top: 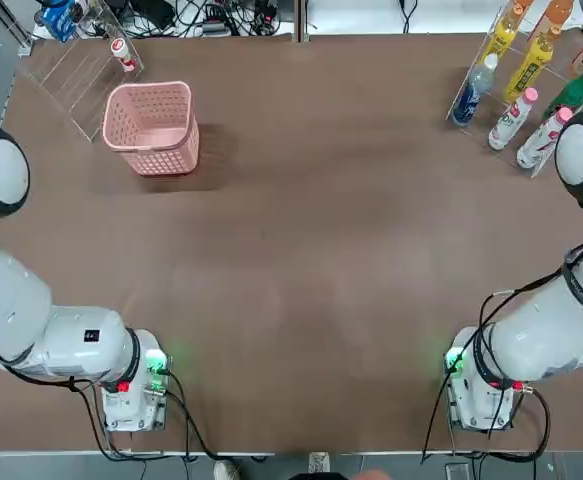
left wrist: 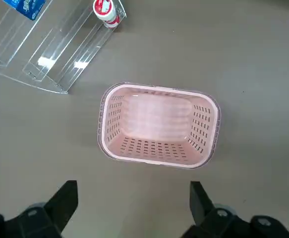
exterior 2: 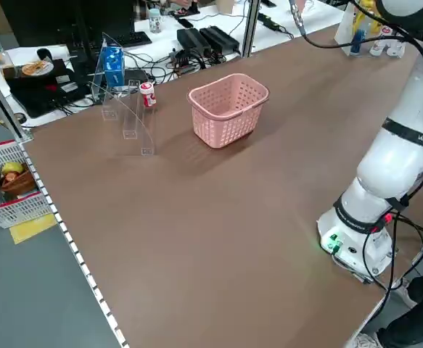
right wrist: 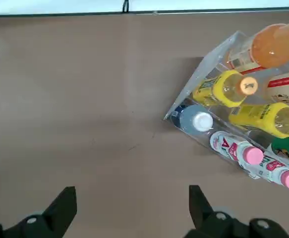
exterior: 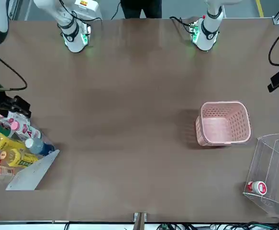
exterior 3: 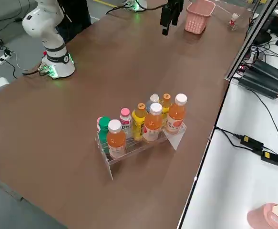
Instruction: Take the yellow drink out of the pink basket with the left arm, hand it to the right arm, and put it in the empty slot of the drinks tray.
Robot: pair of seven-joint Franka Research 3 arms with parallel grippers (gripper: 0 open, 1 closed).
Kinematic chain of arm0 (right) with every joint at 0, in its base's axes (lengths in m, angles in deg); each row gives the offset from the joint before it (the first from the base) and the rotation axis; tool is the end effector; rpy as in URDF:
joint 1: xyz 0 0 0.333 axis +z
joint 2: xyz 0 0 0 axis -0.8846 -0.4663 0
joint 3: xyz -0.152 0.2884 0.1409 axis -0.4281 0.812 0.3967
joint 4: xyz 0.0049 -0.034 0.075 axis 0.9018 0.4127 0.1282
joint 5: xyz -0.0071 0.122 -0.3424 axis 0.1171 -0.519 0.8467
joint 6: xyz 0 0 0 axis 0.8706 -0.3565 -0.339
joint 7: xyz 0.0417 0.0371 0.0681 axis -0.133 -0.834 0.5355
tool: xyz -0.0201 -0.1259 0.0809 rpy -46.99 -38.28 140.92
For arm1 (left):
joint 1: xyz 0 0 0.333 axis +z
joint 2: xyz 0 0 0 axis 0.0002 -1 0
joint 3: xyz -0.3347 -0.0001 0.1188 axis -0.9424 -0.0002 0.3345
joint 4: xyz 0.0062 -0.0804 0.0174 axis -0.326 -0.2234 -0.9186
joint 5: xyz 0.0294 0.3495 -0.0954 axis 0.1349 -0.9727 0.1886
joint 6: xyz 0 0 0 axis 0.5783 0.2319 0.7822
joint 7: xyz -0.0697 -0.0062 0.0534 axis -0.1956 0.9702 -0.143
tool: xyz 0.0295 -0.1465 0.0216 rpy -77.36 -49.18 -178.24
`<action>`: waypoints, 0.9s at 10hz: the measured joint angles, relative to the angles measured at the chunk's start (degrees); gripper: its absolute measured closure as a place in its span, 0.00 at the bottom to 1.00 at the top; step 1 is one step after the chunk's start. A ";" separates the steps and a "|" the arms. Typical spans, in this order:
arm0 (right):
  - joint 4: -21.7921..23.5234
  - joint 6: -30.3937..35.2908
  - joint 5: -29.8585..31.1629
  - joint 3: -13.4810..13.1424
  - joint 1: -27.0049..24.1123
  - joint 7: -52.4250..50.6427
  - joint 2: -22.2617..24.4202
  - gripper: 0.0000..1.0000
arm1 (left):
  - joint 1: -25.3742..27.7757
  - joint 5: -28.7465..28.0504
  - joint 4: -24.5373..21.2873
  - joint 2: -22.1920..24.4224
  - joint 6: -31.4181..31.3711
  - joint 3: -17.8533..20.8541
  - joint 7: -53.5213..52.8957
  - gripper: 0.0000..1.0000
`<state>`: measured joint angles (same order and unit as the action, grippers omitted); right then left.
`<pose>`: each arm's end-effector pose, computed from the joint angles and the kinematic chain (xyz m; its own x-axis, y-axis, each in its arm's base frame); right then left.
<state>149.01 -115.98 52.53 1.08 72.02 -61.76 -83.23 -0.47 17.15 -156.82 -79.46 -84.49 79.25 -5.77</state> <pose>0.6167 0.0470 0.6274 0.9981 -0.0245 0.0573 -0.0253 -0.9996 0.0127 0.5597 0.0125 0.6666 0.9905 0.1370 0.0110 0.1370 -0.9906 0.0066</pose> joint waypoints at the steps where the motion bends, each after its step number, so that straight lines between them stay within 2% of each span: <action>1: 1.42 0.01 0.21 3.99 -4.41 -0.02 1.54 0.00 | 0.00 0.00 0.00 0.00 0.00 0.01 0.00 0.00; 2: 3.60 -0.06 0.51 8.83 -10.62 -0.30 4.21 0.00 | 0.01 0.00 -0.01 0.00 0.00 0.03 0.00 0.00; 3: 5.98 -0.17 0.74 10.79 -14.28 -0.72 7.48 0.00 | 0.01 0.00 -0.02 0.00 0.00 0.04 0.00 0.00; 6: 14.38 -3.11 1.06 11.84 -16.20 -0.88 16.39 0.00 | 0.00 0.00 -0.03 0.00 0.00 0.04 -0.01 0.00; 7: 17.29 -4.85 1.52 11.86 -16.23 -0.88 17.55 0.00 | 0.00 0.00 -0.03 0.00 0.00 0.04 -0.03 0.00; 9: 20.22 -7.28 3.02 11.95 -16.26 -2.28 17.60 0.00 | 0.00 0.00 -0.03 0.00 0.00 0.04 -0.04 0.00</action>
<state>169.23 -123.26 55.55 13.03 55.75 -64.04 -65.63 -0.47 17.16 -156.85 -79.46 -84.49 79.29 -5.81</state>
